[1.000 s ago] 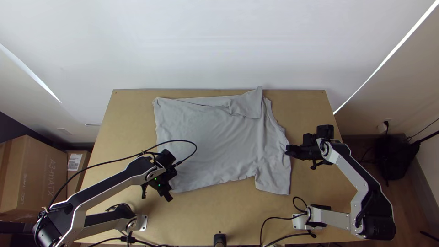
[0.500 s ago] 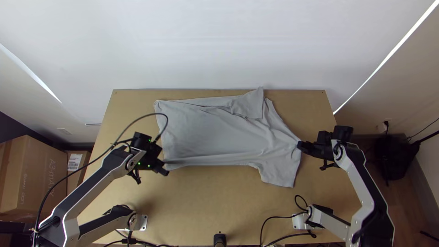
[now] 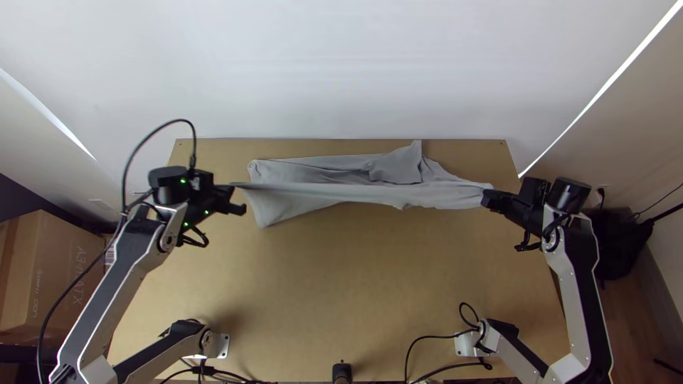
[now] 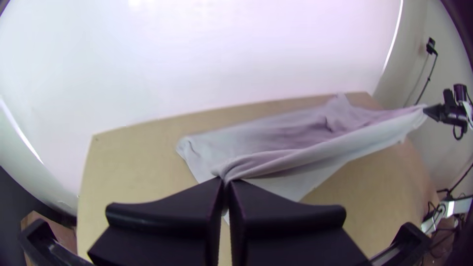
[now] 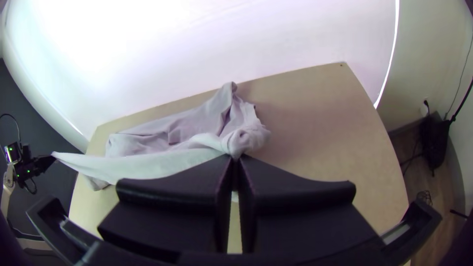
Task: Fold the t-shirt
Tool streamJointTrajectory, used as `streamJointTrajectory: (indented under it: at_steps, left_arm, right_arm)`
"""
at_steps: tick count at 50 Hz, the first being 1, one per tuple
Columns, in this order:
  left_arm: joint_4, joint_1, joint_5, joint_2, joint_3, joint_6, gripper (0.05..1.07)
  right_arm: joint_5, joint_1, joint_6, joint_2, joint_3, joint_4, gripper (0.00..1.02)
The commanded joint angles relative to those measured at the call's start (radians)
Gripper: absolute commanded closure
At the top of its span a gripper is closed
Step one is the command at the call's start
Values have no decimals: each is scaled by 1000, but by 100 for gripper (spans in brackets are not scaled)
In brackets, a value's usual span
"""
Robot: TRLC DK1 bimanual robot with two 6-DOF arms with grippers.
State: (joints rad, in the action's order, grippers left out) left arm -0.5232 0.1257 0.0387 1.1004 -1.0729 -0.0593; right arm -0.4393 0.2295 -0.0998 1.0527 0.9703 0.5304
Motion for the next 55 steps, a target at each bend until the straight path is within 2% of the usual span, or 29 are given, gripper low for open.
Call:
streamJointTrajectory:
  at_steps: [1,6,11,22,30,42,55]
  left_arm:
    - [20,-41,-69,4,-108,23,105]
    - [22,-54,-97,1,-186,23,105]
    - [51,-57,-128,-13,-251,21,105]
    - [147,-55,-178,-43,-378,19,105]
    - [212,-49,-220,-80,-463,21,105]
    - [295,-37,-240,-198,-501,29,105]
    - [247,-38,-240,-393,-502,136,105]
  right_arm:
    - [22,8,5,-17,74,-49,100]
    - [22,5,0,-16,130,-75,100]
    - [22,-10,-35,-14,199,-113,100]
    - [39,-12,-195,-28,387,-230,100]
    - [47,-13,-279,-91,512,-259,100]
    - [47,-42,-299,-327,455,-379,100]
    - [45,-111,-374,-474,487,-291,100]
